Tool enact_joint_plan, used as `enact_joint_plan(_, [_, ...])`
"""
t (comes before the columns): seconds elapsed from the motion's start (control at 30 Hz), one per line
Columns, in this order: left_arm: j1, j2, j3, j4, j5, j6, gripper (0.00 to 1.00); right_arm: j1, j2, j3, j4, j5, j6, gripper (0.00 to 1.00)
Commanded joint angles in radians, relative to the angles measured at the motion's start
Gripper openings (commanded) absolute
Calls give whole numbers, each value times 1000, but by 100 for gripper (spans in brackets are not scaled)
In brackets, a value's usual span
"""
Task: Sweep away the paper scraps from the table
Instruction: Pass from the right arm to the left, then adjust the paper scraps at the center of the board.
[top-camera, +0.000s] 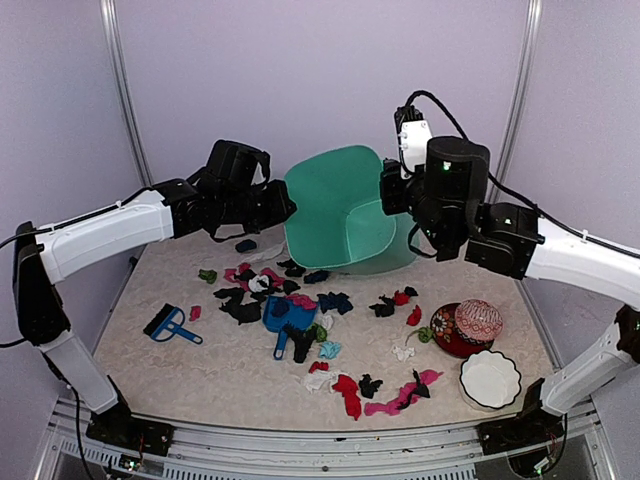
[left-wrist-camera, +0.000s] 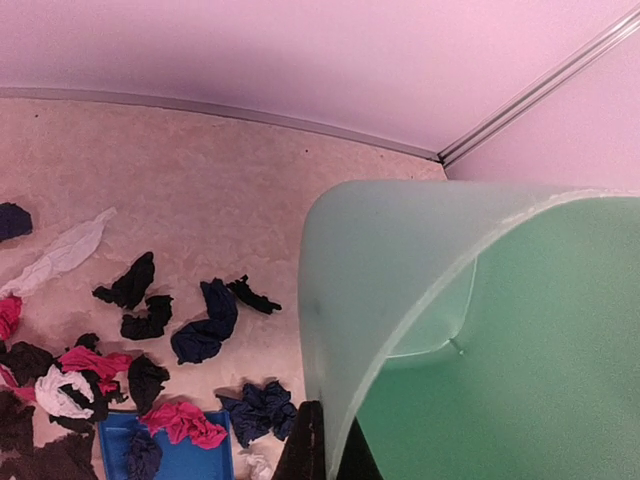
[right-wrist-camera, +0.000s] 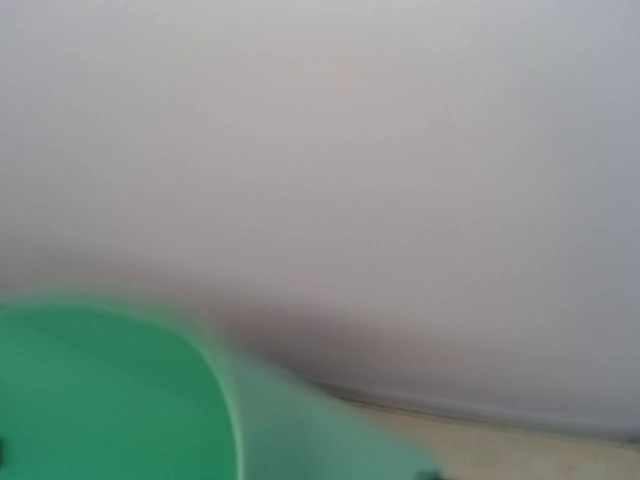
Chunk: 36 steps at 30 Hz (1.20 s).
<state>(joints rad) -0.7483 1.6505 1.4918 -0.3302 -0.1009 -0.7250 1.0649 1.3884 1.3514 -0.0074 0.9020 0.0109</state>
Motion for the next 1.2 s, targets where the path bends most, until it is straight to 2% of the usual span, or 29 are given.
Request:
enact_joint_plan(0.0, [23,-53,-13,74,17,-7,0,4,-67,65,-77,-177,108,54])
enact_joint_plan(0.1, [45,-70,-15,82,27,-12,0,4,-97,84,-115,-266,151,69])
enact_joint_plan(0.23, [86,-101,-18,84,38,-12,0,6,-163,79,-131,-321,179,77])
enact_joint_plan(0.33, [115,-131,-20,75,39,-6,0,4,-205,72,-148,-317,189,79])
enact_joint_plan(0.63, [218,-223,-40,23,22,21,0,2,-249,6,-177,-179,178,84])
enact_joint_plan(0.97, [298,-315,-69,-75,-108,72,0,-29,-156,-2,-242,-204,218,85])
enact_joint_plan(1.17, [407,-383,-100,-142,-120,98,0,-58,-86,2,-288,-242,249,85])
